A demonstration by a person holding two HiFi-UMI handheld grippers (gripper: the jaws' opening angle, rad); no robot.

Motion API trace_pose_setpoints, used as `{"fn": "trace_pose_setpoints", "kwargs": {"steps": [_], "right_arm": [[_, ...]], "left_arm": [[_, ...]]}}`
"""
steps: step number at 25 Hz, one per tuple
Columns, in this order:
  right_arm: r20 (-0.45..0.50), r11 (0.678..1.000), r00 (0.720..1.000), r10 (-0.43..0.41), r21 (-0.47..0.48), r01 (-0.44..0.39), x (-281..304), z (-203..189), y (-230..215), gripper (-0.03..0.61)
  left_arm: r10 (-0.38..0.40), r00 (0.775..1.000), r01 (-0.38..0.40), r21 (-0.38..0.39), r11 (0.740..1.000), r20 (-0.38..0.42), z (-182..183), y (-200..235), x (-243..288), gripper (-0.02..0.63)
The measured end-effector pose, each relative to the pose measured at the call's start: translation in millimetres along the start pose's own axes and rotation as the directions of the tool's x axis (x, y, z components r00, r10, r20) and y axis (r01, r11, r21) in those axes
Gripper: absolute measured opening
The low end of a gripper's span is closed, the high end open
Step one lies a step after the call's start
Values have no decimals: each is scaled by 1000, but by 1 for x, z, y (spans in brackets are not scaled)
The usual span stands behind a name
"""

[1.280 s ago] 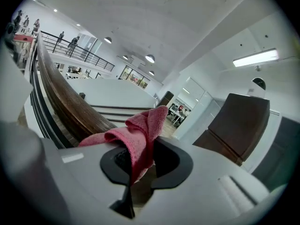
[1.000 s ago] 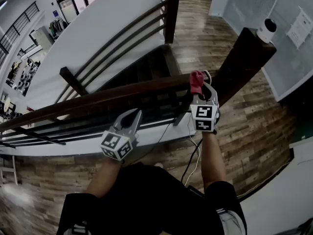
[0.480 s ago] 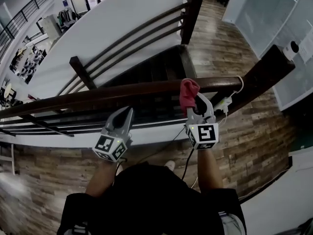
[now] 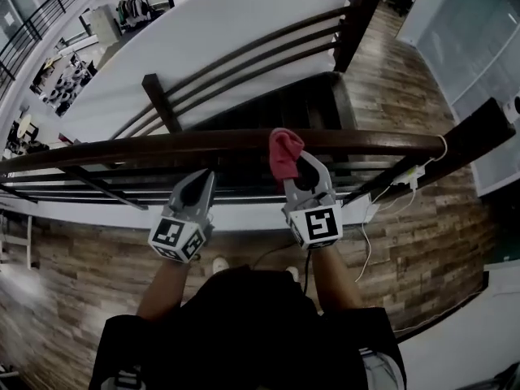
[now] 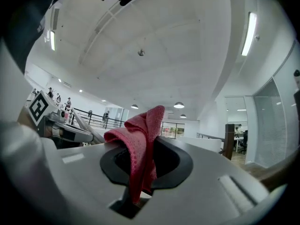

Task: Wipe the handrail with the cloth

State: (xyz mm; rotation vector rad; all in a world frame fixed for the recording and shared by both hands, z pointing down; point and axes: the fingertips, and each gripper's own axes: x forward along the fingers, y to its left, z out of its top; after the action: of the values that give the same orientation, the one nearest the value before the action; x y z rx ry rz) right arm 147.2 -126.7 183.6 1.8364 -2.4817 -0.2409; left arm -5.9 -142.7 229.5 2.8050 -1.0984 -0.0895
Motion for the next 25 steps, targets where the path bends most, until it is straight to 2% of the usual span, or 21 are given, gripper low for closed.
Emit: {"fn": "trace_pose_setpoints", "kwargs": {"steps": [3, 7, 8, 11, 14, 18, 21, 25], "right_arm": [[23, 993, 993, 117, -24, -116, 11, 5, 35, 51], [95, 960, 956, 279, -54, -275, 20, 12, 69, 51], [97, 950, 946, 310, -72, -304, 23, 13, 78, 51], [21, 913, 921, 388, -143, -381, 31, 2, 110, 51], [1, 864, 876, 482, -163, -476, 40, -5, 155, 51], [-22, 814, 832, 554, -197, -547, 68, -14, 218, 51], [-45, 783, 801, 597, -184, -594, 99, -16, 275, 51], [-88, 731, 745, 662, -145, -667, 136, -23, 352, 51]], "left_arm": [[108, 994, -108, -9, 994, 11, -4, 17, -19, 0], [252, 967, -252, -4, 968, 26, -4, 29, -40, 0], [282, 959, -283, -1, 959, 30, -2, 33, -47, 0], [383, 923, -382, -22, 924, 48, 0, 41, -76, 0], [467, 883, -466, -18, 884, 57, -7, 60, -111, 0], [551, 831, -545, -80, 834, 81, -22, 115, -156, 0], [587, 806, -581, -87, 809, 80, -21, 161, -195, 0], [630, 776, -624, -106, 775, 40, -24, 214, -245, 0]]}}
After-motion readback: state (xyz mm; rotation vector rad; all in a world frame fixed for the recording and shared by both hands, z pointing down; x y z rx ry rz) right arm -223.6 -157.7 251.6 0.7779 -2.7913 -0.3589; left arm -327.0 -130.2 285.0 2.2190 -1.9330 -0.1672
